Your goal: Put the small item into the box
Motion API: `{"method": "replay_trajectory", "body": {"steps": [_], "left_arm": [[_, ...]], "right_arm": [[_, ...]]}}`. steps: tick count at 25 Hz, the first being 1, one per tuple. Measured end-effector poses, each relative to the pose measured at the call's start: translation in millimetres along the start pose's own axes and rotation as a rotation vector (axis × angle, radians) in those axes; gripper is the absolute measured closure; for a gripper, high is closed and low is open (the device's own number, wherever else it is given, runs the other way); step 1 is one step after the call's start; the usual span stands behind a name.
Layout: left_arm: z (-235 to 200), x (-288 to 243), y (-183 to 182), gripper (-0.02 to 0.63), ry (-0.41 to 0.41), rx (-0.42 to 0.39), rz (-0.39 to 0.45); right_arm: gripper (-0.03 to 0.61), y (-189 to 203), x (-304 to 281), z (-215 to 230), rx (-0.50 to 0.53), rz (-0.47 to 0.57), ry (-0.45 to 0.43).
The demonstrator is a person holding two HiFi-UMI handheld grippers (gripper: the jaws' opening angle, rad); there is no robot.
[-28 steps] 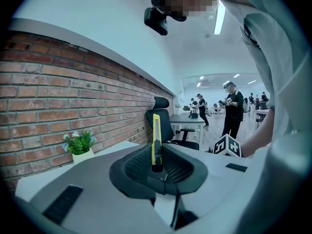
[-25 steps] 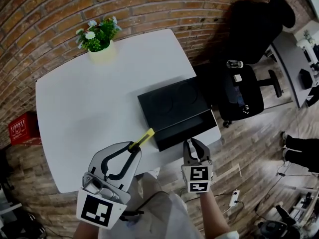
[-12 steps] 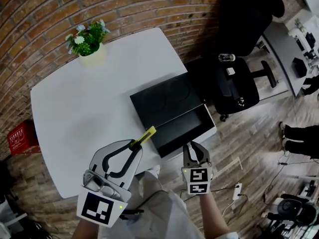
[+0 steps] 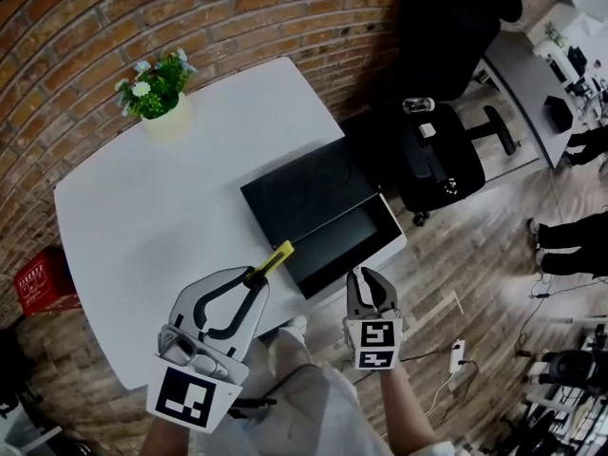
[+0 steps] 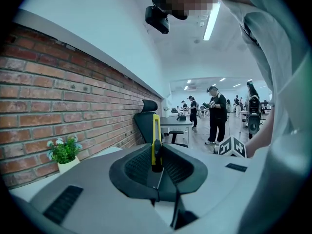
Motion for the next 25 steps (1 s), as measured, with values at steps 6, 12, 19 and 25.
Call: {"method": "replay_trajectory", "body": {"steps": [6,12,19,25], "left_arm": [[-2.8,6.7,-17.8,0.537,0.017,-0.017,0.041],[-5.7,13.2,-36.8,0.537,0.028,-0.020,0.089],[2.6,23.9,-61.0,0.537,0.047,-0.001,0.159],[3.4,33.5,-74.6,0.537,0.075,0.004,0.194]], "right_arm": [[0.488,-42.7,29.2,-2.4,0.041,0.102,0.054],[0.511,-90.3,67.4,1.2,-0.003,0.235,0.116],[0.520,-131.4,121.9,-2.0,-0.005,0.328,0.168],[0.525,-158.9,164.6,-9.1,-0.073,0.459,0.219]]}}
Point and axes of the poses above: the fingertips, and each gripper's own axes: x backward along the fingers, z to its right, y out of its underside, the point moved 4 cm from there along x, backward along the fingers, and after that the axes turned 4 degrees about z, right-handed, at the moved point
